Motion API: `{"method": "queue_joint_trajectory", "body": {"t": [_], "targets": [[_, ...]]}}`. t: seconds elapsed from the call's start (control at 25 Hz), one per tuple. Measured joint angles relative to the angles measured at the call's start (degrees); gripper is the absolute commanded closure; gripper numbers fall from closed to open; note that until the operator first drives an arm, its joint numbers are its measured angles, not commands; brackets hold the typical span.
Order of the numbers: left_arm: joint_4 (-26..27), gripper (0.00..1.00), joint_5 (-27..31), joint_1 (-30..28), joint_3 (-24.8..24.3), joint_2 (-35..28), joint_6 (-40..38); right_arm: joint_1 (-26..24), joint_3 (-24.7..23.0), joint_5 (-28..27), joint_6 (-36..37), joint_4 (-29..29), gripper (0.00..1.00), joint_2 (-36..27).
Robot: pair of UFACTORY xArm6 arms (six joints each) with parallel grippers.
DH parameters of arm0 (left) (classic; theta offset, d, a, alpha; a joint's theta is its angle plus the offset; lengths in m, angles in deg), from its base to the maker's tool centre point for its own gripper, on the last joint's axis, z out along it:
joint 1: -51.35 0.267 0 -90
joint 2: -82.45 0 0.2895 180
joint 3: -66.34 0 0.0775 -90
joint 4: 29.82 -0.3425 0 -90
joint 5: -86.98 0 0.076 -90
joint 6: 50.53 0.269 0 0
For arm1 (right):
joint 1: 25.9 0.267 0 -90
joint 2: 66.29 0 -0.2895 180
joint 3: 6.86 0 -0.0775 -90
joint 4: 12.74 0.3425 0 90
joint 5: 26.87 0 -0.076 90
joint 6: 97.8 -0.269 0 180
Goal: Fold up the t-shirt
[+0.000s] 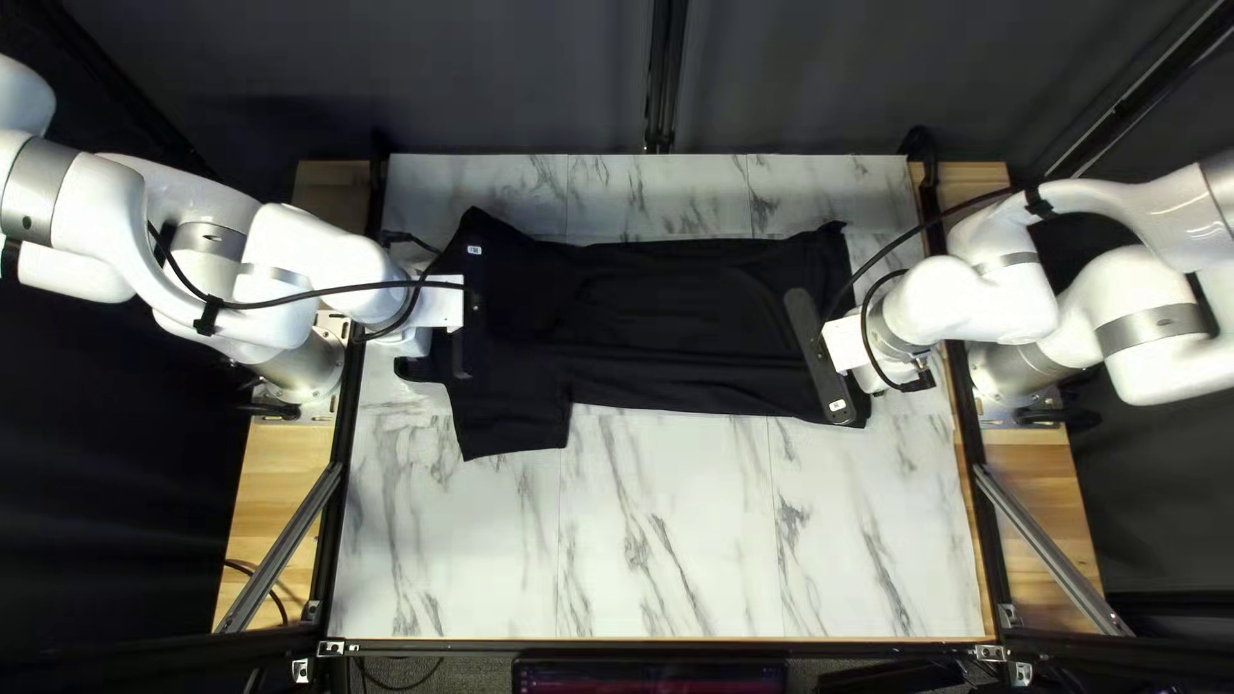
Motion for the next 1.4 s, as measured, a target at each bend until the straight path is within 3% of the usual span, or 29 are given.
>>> {"method": "queue_joint_trajectory", "body": {"t": [0.32,0.76,1.0,1.4], "targets": [[-0.98,0.0,1.95,-4.4,2.02,-0.16,-5.27,1.6,-0.28,-4.05,-2.82,-0.43,0.0,-5.15],[-3.53,0.0,4.22,-17.42,7.29,6.93,-18.63,14.57,4.9,-9.19,-18.2,-4.29,0.0,-4.92],[-3.69,0.0,2.11,-11.48,4.96,6.03,-13.8,16.41,5.79,-10.2,-20.74,-5.59,0.0,-4.63],[-3.21,0.0,-3.4,1.27,2.89,6.58,-0.8,14.76,6.04,-8.33,-18.92,-5.63,0.0,-2.53]]}}
